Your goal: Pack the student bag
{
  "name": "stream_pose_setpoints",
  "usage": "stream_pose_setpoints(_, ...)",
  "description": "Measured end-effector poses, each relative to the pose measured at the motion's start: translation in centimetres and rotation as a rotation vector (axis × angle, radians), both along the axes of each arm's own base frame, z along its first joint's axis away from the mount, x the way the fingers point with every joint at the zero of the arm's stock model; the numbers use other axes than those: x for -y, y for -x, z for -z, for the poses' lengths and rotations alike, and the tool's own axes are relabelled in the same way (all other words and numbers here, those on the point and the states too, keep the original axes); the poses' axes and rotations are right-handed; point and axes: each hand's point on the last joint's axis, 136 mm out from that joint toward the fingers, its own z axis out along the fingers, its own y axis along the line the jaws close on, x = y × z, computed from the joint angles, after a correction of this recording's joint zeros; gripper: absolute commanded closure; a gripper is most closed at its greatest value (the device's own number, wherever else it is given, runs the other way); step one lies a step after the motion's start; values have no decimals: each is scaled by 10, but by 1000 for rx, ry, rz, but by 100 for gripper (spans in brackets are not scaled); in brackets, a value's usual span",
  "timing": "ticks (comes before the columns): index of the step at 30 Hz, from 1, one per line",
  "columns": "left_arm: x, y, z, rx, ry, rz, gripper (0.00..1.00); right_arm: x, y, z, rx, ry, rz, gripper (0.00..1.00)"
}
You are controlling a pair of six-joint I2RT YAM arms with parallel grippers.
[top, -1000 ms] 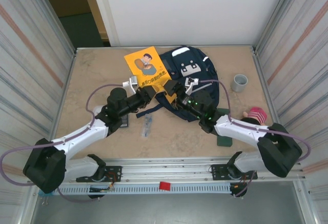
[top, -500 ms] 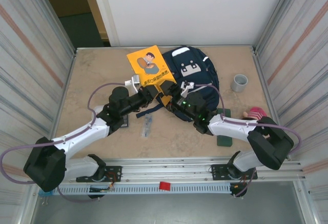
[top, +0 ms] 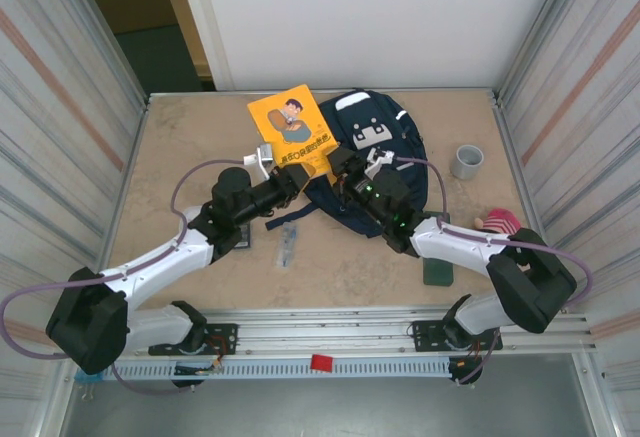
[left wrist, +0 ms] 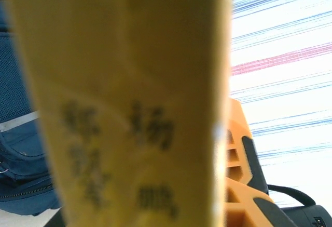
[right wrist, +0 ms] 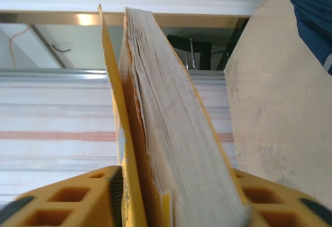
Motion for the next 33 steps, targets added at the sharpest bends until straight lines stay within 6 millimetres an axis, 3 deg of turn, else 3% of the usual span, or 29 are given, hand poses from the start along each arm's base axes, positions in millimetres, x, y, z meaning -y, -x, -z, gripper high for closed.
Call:
stream_pose_setpoints(1, 0, 0, 0, 0, 0, 0, 92, 0, 0, 0, 1, 0, 0, 80)
stream_pose_setpoints(4, 0, 0, 2, 3, -12, -2, 60, 1, -1, -2, 12, 8, -10, 94)
stream_pose_setpoints(8, -2, 1, 9, 27, -83, 6, 35, 8, -2, -5, 38, 40, -47, 100)
stream_pose_setpoints(12, -7, 2, 8, 55, -115, -2, 27, 23, 1, -3, 60, 87, -72, 100)
stream_pose_setpoints(16, -18, -6, -1, 88, -108, -36, 26, 28, 11, -17, 109, 94, -142, 100)
stream_pose_setpoints(24, -39, -21, -12, 131, -84, -105, 35, 30, 43, -37, 153, 102, -306, 100)
stream_pose_setpoints(26, -43, -23, -15, 138, -78, -117, 48, 36, 50, -42, 163, 115, -319, 100)
stream_pose_setpoints(29, -43, -23, -21, 150, -62, -119, 82, 45, 56, -49, 175, 121, -324, 97)
stream_pose_setpoints(30, -42, -21, -25, 155, -44, -116, 91, 47, 57, -48, 171, 130, -323, 91)
stream_pose_setpoints(31, -41, -20, -32, 162, -14, -113, 98, 49, 56, -45, 165, 139, -320, 79)
stream_pose_setpoints(33, -41, -16, -43, 184, 21, -105, 100, 51, 54, -42, 153, 145, -315, 57)
